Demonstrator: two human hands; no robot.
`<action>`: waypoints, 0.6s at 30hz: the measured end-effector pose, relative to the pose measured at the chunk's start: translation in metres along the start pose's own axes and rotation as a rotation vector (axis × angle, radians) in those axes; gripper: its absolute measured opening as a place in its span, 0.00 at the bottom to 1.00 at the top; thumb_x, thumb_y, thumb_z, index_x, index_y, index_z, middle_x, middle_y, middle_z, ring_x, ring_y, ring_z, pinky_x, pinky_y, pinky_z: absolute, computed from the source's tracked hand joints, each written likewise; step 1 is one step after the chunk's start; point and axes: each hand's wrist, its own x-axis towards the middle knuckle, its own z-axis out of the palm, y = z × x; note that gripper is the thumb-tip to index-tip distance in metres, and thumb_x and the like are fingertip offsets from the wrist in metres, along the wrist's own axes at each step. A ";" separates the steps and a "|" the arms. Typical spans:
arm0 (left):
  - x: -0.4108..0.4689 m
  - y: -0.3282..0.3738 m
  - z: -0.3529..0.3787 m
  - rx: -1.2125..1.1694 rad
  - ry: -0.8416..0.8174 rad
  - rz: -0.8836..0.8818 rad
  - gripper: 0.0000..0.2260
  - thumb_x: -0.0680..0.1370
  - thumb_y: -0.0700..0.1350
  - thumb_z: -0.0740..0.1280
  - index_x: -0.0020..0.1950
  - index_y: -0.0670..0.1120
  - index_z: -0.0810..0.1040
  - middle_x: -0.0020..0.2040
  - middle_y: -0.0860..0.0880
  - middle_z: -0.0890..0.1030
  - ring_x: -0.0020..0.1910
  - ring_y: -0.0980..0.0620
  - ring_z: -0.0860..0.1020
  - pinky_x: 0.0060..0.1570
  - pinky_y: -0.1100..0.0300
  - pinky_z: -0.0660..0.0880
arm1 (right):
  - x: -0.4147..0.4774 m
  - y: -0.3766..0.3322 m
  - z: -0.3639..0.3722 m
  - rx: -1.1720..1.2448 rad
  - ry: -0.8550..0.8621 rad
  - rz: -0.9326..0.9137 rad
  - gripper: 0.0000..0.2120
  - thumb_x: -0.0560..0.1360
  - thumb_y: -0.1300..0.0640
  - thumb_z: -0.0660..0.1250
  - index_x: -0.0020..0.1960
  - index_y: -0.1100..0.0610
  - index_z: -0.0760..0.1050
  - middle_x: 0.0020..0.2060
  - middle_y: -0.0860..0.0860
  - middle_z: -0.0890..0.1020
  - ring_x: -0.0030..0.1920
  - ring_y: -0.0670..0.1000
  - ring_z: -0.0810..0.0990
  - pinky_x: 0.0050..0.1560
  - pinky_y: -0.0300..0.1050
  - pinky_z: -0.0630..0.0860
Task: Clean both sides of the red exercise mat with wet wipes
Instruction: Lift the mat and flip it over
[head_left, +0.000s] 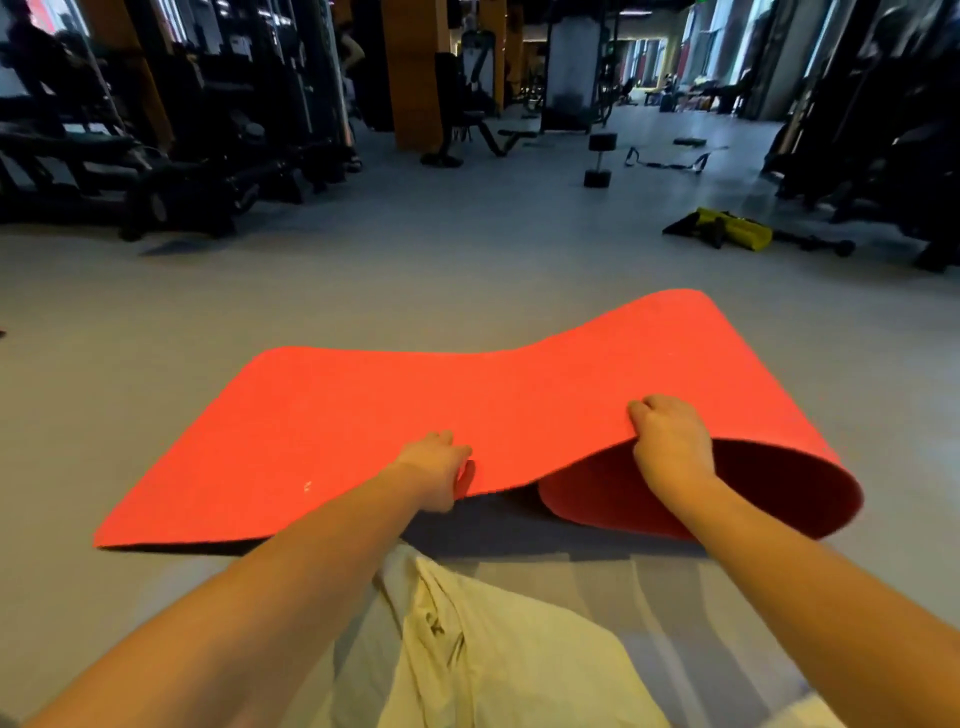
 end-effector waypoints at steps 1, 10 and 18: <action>0.003 0.023 -0.001 -0.092 0.051 0.085 0.25 0.75 0.54 0.71 0.69 0.49 0.71 0.63 0.44 0.73 0.64 0.40 0.74 0.61 0.48 0.76 | 0.002 -0.016 -0.003 0.059 -0.002 0.015 0.11 0.60 0.65 0.67 0.43 0.60 0.78 0.40 0.59 0.78 0.44 0.63 0.79 0.42 0.54 0.75; 0.015 0.069 -0.017 -0.107 0.357 -0.071 0.15 0.73 0.37 0.68 0.58 0.46 0.74 0.56 0.44 0.78 0.55 0.37 0.81 0.48 0.45 0.76 | -0.008 0.004 -0.007 0.143 0.130 -0.073 0.25 0.62 0.68 0.68 0.59 0.60 0.77 0.52 0.58 0.79 0.54 0.62 0.78 0.53 0.54 0.77; 0.026 0.131 -0.058 -0.136 0.430 0.059 0.16 0.72 0.43 0.69 0.59 0.46 0.72 0.59 0.45 0.75 0.60 0.41 0.75 0.54 0.46 0.75 | -0.009 0.065 -0.028 0.199 0.130 0.209 0.31 0.69 0.68 0.65 0.71 0.56 0.74 0.57 0.57 0.81 0.57 0.61 0.80 0.52 0.53 0.78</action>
